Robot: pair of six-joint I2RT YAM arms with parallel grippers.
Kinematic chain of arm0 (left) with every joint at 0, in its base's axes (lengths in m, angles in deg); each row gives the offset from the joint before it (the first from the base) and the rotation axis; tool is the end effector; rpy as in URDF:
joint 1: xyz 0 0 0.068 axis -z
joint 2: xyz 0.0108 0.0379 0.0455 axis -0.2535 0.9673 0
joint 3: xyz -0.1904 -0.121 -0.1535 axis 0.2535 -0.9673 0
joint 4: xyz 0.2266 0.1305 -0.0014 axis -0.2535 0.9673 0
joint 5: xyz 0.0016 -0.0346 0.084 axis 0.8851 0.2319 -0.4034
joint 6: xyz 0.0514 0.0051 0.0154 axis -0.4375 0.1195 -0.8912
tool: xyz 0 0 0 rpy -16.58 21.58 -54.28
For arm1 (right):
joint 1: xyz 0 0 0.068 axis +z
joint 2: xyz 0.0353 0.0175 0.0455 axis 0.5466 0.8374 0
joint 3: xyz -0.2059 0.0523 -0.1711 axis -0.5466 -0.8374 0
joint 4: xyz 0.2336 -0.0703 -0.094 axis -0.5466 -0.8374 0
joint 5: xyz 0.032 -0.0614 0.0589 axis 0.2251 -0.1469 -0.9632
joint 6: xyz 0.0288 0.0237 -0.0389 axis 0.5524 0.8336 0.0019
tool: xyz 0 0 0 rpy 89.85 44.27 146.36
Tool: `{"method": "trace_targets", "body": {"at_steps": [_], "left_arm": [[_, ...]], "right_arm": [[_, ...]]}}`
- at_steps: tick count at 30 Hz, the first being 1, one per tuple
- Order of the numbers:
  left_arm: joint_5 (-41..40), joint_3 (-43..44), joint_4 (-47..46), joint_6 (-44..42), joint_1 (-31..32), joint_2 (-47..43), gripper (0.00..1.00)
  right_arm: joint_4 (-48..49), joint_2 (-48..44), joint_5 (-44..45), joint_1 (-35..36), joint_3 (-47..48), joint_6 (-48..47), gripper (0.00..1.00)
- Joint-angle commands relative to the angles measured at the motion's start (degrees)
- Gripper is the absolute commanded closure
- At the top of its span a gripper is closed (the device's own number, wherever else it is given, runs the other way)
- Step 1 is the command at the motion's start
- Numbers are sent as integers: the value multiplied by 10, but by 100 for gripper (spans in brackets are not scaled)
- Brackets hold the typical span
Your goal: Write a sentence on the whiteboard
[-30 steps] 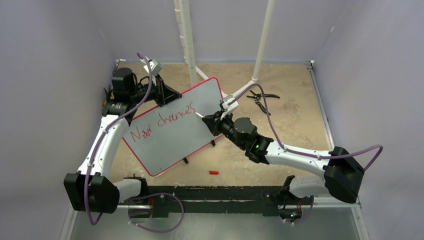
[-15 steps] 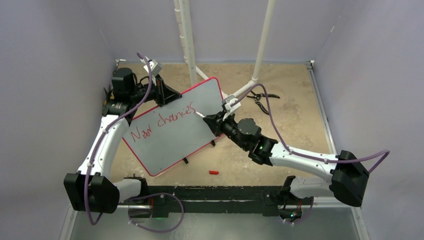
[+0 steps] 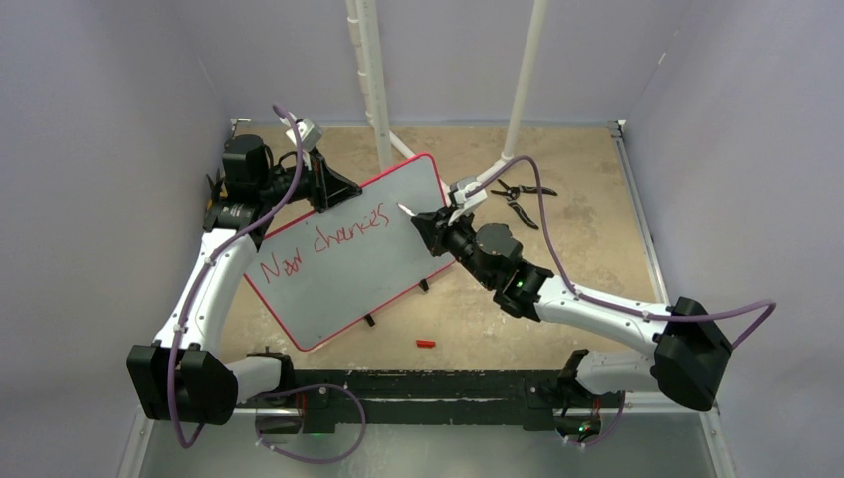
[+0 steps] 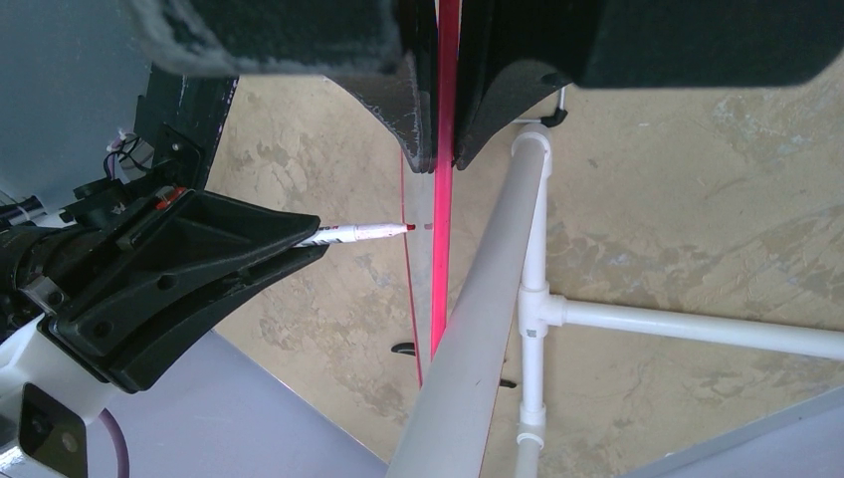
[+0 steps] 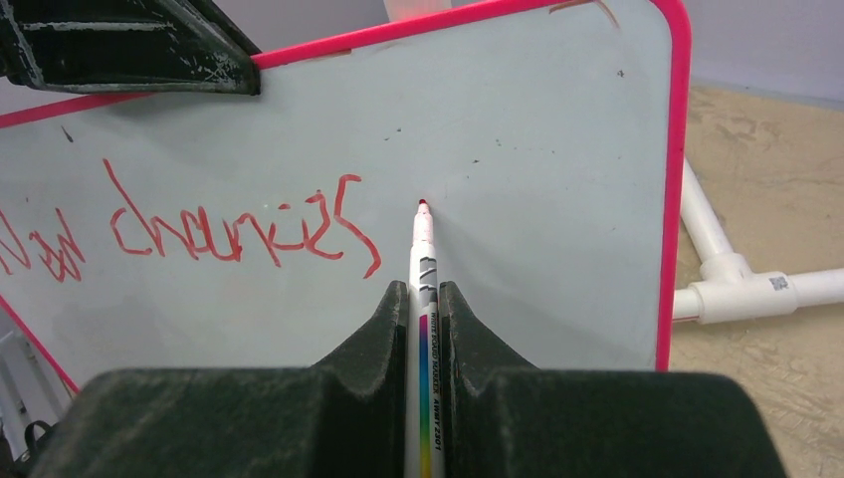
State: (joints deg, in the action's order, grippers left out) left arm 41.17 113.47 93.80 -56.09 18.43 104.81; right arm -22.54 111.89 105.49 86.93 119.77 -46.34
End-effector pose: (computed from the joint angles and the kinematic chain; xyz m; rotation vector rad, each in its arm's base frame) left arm 0.2633 -0.0462 0.3664 0.5973 1.7837 -1.0186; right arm 0.1786 0.2275 0.3046 -0.3146 1.5707 0.7276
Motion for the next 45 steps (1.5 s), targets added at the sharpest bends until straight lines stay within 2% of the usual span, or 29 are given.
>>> {"method": "trace_targets", "body": {"at_steps": [1,12,27,45], "left_arm": [[-43,-7,-22,-10,-15,10,100],[-44,-6,-22,-10,-15,10,100],[-43,-6,-22,-10,-16,9,100],[-43,-6,-22,-10,-16,9,100]], "right_arm": [[27,12,2,-4,35,-14,100],[-3,-4,57,-29,28,9,100],[47,-38,-31,-38,25,-31,100],[37,16,-20,-38,33,-36,100]]}}
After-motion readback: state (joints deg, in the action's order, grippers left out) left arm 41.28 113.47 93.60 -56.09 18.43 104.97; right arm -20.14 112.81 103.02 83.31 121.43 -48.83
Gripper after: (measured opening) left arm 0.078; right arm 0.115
